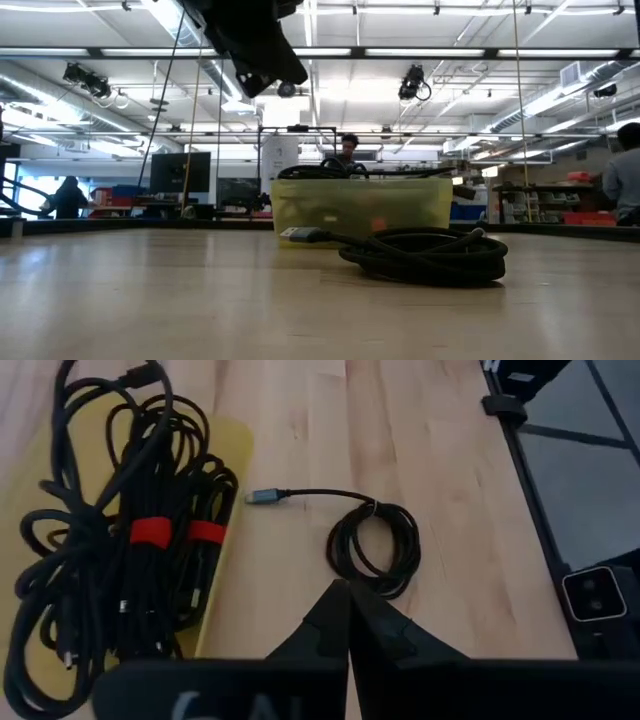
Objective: Pick and place USB-C Cables
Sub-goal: Put the black charger cable into the yellow bin
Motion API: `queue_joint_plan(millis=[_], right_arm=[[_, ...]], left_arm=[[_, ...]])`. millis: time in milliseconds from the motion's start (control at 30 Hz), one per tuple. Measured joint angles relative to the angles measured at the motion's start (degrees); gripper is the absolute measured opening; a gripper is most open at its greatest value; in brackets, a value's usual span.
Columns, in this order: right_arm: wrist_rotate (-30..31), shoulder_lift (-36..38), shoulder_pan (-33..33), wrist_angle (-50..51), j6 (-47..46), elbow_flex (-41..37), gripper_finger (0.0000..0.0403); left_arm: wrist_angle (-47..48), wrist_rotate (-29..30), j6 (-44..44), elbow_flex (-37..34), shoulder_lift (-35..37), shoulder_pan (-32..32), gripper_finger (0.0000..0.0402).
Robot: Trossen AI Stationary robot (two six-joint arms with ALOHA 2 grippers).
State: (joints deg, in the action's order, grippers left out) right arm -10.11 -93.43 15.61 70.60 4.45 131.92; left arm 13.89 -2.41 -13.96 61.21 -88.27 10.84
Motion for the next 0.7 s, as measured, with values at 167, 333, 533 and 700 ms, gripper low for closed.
queue_joint_plan(millis=[167, 333, 533, 700], right_arm=[[-1.4, 2.4, 2.1, -3.1, 0.9, 1.6, 0.0126], [-1.8, 5.1, 3.0, -3.2, 1.3, 1.5, 0.0126], [-1.8, 6.7, 3.0, -3.2, 1.3, 1.4, 0.0126], [-1.8, 7.3, 3.0, -2.8, 1.5, 1.4, 0.0126]], left_arm=[[0.0, 0.3, 2.9, 0.0, -0.1, 2.8, 0.0015], [-0.6, 0.3, 8.7, 0.0, -1.5, 4.1, 0.0039], [-0.8, -0.2, 14.0, 0.0, -3.6, 5.4, 0.0107], [-3.1, -0.1, 18.8, 0.0, -7.3, 6.9, 0.0177]])
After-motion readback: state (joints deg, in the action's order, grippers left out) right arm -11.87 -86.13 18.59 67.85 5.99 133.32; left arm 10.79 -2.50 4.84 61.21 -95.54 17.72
